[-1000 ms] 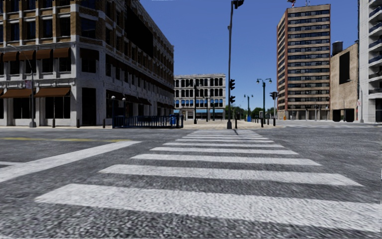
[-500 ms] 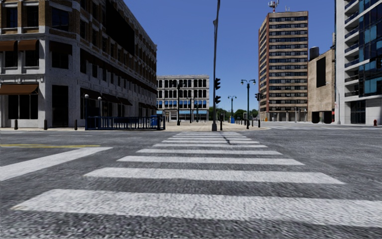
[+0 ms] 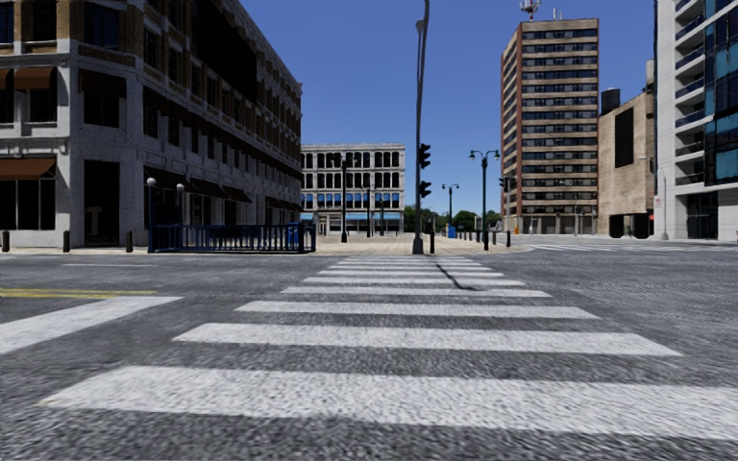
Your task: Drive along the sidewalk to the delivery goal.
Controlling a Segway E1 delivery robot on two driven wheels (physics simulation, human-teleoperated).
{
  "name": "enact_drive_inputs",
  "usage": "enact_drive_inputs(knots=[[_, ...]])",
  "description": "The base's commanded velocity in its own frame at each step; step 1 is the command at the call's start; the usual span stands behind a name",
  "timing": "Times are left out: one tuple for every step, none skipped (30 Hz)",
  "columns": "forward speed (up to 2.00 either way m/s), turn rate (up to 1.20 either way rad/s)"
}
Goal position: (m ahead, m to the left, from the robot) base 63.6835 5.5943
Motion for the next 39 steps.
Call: enact_drive_inputs(knots=[[2.00, 0.00], [2.00, 0.00], [2.00, 0.00], [2.00, 0.00], [2.00, 0.00], [2.00, 0.00], [2.00, 0.00], [2.00, 0.00], [2.00, 0.00], [2.00, 0.00], [2.00, 0.24], [2.00, 0.24], [2.00, 0.24], [2.00, 0.24], [2.00, 0.10], [2.00, 0.10], [2.00, 0.00], [2.00, 0.00], [2.00, 0.00], [2.00, 0.00], [2.00, 0.00], [2.00, 0.00], [2.00, 0.00], [2.00, 0.00], [2.00, 0.00], [2.00, 0.00], [2.00, 0.00], [2.00, 0.00], [2.00, 0.00], [2.00, 0.00], [2.00, 0.00], [2.00, 0.00], [2.00, 0.00], [2.00, 0.00], [2.00, 0.00], [2.00, 0.00], [2.00, 0.00], [2.00, 0.00], [2.00, 0.00]])
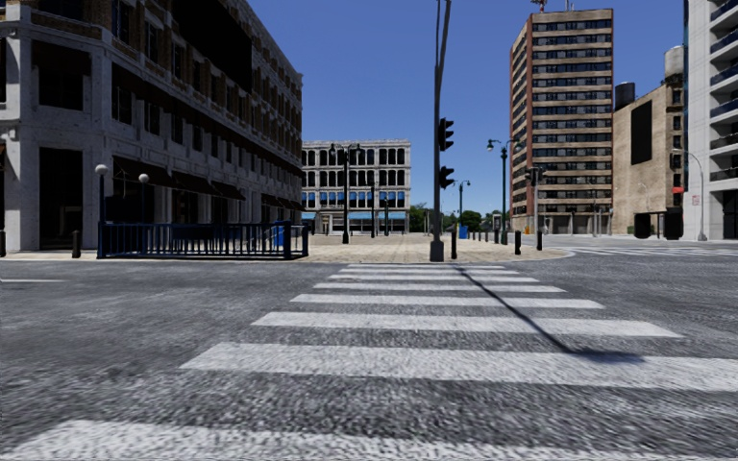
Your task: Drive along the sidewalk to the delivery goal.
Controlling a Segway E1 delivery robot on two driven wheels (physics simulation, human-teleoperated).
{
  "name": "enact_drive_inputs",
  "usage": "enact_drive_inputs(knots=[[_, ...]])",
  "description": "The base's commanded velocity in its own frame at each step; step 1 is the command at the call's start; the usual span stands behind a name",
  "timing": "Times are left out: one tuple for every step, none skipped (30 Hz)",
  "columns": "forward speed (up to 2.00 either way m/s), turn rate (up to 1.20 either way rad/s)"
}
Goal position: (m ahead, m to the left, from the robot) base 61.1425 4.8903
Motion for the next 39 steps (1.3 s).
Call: enact_drive_inputs(knots=[[2.00, 0.00], [2.00, 0.00], [2.00, 0.00], [2.00, 0.00], [2.00, 0.00], [2.00, 0.00], [2.00, 0.00], [2.00, 0.00], [2.00, 0.00], [2.00, 0.00], [2.00, 0.00], [2.00, 0.00], [2.00, 0.00], [2.00, 0.00], [2.00, 0.00], [2.00, -0.11], [2.00, -0.24], [2.00, -0.24], [2.00, -0.31], [2.00, -0.32], [2.00, -0.29], [2.00, -0.12], [2.00, -0.12], [2.00, 0.00], [2.00, 0.00], [2.00, 0.00], [2.00, 0.00], [2.00, 0.00], [2.00, 0.00], [2.00, 0.00], [2.00, 0.00], [2.00, 0.00], [2.00, 0.00], [2.00, 0.00], [2.00, 0.00], [2.00, 0.00], [2.00, 0.00], [2.00, 0.00], [2.00, 0.00]])
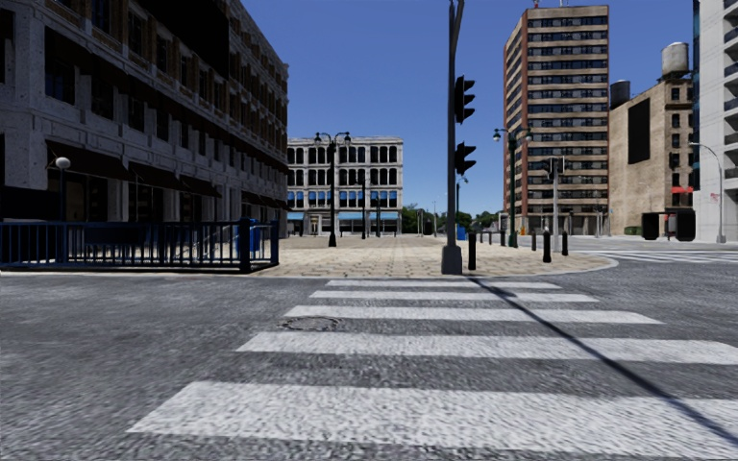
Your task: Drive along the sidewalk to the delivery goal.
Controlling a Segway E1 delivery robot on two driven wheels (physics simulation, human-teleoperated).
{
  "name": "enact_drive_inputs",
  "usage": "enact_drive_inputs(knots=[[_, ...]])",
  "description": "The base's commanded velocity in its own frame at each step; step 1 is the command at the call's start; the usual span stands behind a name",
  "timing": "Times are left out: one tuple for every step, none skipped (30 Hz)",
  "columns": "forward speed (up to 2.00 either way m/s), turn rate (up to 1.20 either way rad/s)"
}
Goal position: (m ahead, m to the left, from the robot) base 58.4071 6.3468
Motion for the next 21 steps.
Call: enact_drive_inputs(knots=[[2.00, 0.00], [2.00, 0.00], [2.00, 0.00], [2.00, -0.06], [2.00, -0.48], [2.00, -0.48], [2.00, -0.54], [2.00, -0.56], [2.00, -0.48], [2.00, -0.23], [2.00, 0.00], [2.00, 0.00], [2.00, 0.00], [2.00, 0.00], [2.00, 0.00], [2.00, 0.00], [2.00, 0.00], [2.00, 0.00], [2.00, 0.00], [2.00, 0.00], [2.00, 0.00]])
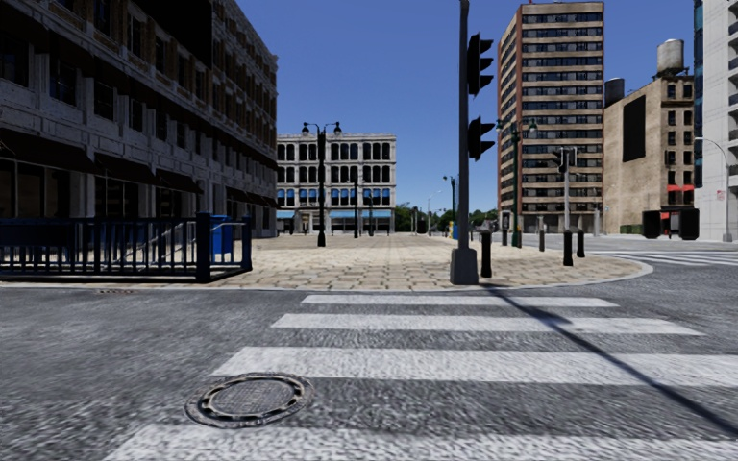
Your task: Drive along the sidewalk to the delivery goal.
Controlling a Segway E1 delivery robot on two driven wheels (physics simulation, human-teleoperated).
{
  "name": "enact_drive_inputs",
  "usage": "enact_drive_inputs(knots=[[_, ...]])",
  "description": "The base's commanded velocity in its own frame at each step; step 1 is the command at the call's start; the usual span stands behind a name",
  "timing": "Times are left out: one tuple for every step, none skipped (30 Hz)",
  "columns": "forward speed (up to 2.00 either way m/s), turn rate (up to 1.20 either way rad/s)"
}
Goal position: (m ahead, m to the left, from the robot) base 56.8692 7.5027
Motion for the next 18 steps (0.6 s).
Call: enact_drive_inputs(knots=[[2.00, 0.00], [2.00, 0.00], [2.00, 0.00], [2.00, 0.00], [2.00, 0.00], [2.00, 0.00], [2.00, 0.00], [2.00, 0.00], [2.00, 0.00], [2.00, 0.00], [2.00, 0.00], [2.00, 0.00], [2.00, -0.18], [2.00, -0.33], [2.00, -0.39], [2.00, -0.40], [2.00, -0.40], [2.00, -0.40]])
